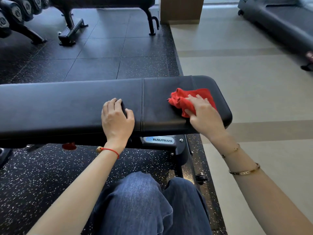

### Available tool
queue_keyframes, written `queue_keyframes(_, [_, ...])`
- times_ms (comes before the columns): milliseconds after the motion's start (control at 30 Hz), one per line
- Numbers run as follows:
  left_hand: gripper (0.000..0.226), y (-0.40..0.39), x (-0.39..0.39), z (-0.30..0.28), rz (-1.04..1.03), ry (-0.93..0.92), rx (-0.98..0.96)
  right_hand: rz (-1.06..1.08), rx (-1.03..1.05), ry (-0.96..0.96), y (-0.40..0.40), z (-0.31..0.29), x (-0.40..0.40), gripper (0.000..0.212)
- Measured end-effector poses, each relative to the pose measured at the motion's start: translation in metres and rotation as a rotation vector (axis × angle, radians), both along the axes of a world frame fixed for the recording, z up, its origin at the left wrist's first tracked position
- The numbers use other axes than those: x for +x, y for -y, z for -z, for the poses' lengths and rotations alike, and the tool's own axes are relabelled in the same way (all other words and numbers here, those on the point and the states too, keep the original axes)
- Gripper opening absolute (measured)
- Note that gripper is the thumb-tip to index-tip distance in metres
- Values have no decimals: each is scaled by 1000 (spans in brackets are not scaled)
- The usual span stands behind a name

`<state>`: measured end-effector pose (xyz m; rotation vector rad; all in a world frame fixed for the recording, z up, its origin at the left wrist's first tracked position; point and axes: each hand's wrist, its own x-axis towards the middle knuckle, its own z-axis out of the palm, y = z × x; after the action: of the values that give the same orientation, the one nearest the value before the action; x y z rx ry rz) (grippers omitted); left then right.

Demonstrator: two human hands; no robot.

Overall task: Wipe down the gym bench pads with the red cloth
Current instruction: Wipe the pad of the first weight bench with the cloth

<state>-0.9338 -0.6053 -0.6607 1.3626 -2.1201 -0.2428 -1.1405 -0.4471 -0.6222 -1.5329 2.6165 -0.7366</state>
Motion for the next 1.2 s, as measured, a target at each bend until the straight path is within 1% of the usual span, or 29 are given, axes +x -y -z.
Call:
queue_keyframes(67, [43, 1, -1, 1, -12, 18, -21, 123, -29, 34, 4, -5, -9, 43])
queue_keyframes(133, [43, 0, -2, 1, -15, 32, -35, 153, -23, 52, 14, -11, -11, 42])
queue_keyframes(200, [43, 0, -3, 2, -20, 32, -43, 95, 1, 31, 24, -14, -5, 39])
queue_keyframes(267, [44, 1, -3, 3, -23, 32, -44, -7, 9, 20, 28, -13, 10, 40])
queue_keyframes(400, [43, 2, -2, 4, -26, 58, -49, -216, 3, 20, 8, 2, 42, 45])
queue_keyframes(467, [43, 3, -2, 5, -25, 73, -49, -244, -11, 21, -5, 5, 37, 44])
queue_keyframes(533, [42, 3, -2, 4, -27, 80, -47, -188, -22, 36, -8, 3, 22, 42])
queue_keyframes(633, [42, 2, -3, 3, -35, 95, -51, -5, -31, 51, 7, -7, 1, 42])
queue_keyframes(700, [41, 2, -4, 4, -37, 105, -57, 36, -20, 51, 25, -15, -1, 40])
queue_keyframes(767, [41, 1, -5, 4, -40, 108, -64, -14, 5, 42, 46, -19, 10, 43])
queue_keyframes(867, [40, 3, -4, 5, -42, 110, -66, -201, 33, 35, 66, -13, 45, 45])
queue_keyframes(967, [41, 4, -3, 5, -36, 107, -61, -352, 25, 38, 47, -2, 75, 47])
queue_keyframes(1033, [42, 5, -2, 6, -31, 103, -64, -386, -4, 50, 23, 3, 74, 46])
queue_keyframes(1133, [44, 5, 0, 7, -23, 118, -70, -341, -34, 103, 7, 2, 51, 44])
queue_keyframes(1200, [44, 5, 0, 7, -19, 122, -72, -232, -32, 113, 18, -1, 29, 44])
